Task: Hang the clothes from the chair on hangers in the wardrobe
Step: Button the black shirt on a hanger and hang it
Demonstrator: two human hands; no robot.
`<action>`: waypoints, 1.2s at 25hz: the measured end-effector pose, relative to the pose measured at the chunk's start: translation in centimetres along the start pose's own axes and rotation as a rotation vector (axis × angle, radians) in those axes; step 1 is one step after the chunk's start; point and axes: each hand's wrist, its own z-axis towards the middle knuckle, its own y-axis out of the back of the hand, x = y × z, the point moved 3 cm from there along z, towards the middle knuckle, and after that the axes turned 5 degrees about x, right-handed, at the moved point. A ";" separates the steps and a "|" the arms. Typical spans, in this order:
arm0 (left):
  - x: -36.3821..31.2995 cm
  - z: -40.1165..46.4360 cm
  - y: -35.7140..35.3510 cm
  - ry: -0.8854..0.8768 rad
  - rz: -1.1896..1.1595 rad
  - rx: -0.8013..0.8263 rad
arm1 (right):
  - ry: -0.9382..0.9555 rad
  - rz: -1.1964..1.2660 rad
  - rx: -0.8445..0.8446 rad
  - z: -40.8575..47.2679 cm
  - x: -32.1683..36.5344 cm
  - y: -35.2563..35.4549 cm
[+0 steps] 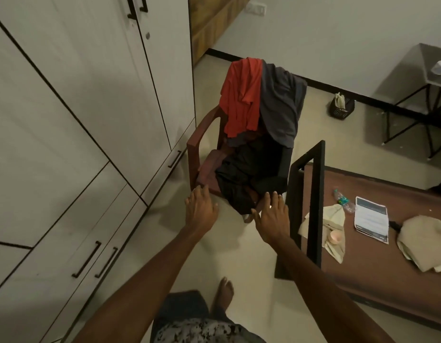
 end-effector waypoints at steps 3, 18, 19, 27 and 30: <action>-0.1 3.4 -0.8 0.026 -0.030 0.034 | -0.014 -0.006 0.009 4.4 -0.7 0.3; 3.5 30.0 -5.3 -0.008 -0.123 0.202 | -0.227 -0.249 0.397 29.6 -2.8 -10.6; 3.8 31.0 -6.2 -0.028 -0.115 0.210 | -0.244 -0.242 0.377 30.7 -2.8 -11.1; 6.7 33.9 -17.5 -0.034 -0.082 0.412 | -0.290 -0.470 0.483 37.9 -6.8 -15.9; 6.5 33.8 -20.3 -0.016 -0.085 0.470 | -0.139 -0.566 0.489 39.1 -8.1 -17.9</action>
